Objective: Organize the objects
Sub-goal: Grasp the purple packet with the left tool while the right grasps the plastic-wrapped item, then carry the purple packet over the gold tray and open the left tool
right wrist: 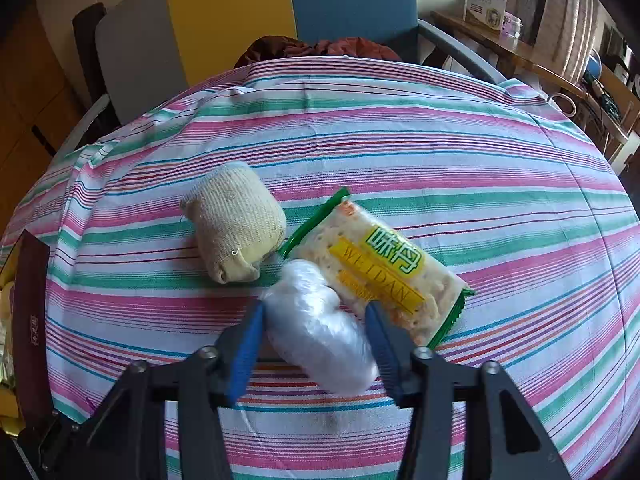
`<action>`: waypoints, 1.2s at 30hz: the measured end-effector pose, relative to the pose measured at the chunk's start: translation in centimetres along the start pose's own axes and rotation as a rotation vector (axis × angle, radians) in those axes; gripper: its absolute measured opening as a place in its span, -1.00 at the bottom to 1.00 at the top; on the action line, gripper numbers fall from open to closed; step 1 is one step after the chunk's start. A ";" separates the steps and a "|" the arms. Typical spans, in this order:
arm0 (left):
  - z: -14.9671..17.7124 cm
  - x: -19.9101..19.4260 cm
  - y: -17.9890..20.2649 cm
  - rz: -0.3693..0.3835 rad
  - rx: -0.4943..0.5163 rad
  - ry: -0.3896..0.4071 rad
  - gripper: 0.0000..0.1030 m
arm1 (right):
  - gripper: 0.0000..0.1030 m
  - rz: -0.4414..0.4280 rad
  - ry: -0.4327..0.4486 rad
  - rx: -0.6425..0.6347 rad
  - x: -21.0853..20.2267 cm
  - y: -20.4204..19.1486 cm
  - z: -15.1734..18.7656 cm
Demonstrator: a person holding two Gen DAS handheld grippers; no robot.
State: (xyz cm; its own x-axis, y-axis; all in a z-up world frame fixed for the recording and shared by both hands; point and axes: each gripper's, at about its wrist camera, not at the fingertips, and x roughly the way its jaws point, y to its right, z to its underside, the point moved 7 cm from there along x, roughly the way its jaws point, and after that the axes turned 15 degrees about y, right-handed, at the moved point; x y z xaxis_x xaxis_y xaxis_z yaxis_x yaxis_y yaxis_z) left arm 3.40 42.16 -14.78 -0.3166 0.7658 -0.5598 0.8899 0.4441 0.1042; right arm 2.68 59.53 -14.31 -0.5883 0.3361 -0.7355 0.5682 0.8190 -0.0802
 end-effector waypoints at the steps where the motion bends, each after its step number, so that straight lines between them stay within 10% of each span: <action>1: 0.0 0.0 0.0 -0.001 0.000 0.001 -0.32 | -0.33 0.006 0.004 -0.014 -0.1 -0.1 0.0; 36: -2.2 -5.1 -1.2 -0.100 -0.020 0.041 -0.36 | -0.37 -0.035 -0.018 -0.036 0.9 0.0 0.7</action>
State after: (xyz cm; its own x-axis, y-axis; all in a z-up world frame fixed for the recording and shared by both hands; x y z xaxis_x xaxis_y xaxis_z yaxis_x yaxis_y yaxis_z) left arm 3.22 38.74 -10.27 -0.4175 0.7353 -0.5339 0.8465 0.5283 0.0656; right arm 2.52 59.48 -15.42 -0.5970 0.2983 -0.7447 0.5261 0.8464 -0.0827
